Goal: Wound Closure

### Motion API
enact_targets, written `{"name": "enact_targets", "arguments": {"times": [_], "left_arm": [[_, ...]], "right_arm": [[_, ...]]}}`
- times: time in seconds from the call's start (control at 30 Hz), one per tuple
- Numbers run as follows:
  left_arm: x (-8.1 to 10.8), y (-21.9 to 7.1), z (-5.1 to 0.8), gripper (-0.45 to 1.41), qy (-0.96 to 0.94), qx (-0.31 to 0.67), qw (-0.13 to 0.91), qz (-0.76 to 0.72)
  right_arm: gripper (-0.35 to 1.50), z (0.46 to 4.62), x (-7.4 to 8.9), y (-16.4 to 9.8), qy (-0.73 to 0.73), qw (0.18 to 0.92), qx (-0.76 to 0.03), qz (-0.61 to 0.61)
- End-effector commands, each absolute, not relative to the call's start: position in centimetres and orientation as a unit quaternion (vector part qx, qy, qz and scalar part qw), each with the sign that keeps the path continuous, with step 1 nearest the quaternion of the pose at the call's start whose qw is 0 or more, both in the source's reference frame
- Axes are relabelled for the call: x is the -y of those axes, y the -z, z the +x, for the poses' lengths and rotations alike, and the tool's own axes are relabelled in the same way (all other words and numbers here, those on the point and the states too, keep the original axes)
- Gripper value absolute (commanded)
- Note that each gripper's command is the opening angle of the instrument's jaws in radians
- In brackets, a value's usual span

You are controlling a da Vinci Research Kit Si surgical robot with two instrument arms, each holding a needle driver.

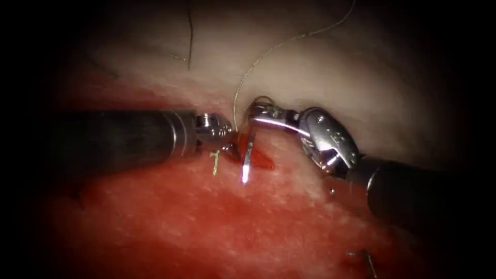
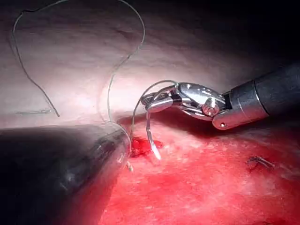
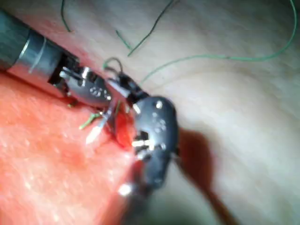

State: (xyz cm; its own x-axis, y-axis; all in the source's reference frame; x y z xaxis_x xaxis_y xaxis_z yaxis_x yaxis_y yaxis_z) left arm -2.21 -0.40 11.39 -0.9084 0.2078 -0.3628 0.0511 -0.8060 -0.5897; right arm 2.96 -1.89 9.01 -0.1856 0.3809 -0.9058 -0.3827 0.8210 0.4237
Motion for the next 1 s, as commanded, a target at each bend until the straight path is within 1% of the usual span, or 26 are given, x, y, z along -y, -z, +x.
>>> {"name": "enact_targets", "arguments": {"times": [0.03, 0.2, 0.37, 0.7, 1.0], "left_arm": [[0.42, -11.48, -2.25, -0.45, -0.927, 0.311, 0.040, -0.206], [0.50, -11.57, -2.17, -0.45, -0.929, 0.319, 0.032, -0.187], [0.52, -11.55, -2.13, -0.45, -0.928, 0.321, 0.031, -0.184], [0.61, -11.34, -2.12, -0.45, -0.926, 0.327, 0.028, -0.187], [0.48, -11.23, -2.09, -0.45, -0.924, 0.330, 0.027, -0.190]], "right_arm": [[-0.35, 3.01, 1.84, -9.11, -0.293, 0.640, -0.710, -0.008], [-0.35, 3.03, 1.81, -9.16, -0.272, 0.651, -0.708, -0.034], [-0.35, 3.16, 1.84, -9.33, -0.253, 0.659, -0.706, -0.060], [-0.35, 3.33, 1.93, -9.55, -0.237, 0.665, -0.704, -0.071], [-0.35, 3.38, 2.10, -9.55, -0.226, 0.666, -0.708, -0.070]]}}
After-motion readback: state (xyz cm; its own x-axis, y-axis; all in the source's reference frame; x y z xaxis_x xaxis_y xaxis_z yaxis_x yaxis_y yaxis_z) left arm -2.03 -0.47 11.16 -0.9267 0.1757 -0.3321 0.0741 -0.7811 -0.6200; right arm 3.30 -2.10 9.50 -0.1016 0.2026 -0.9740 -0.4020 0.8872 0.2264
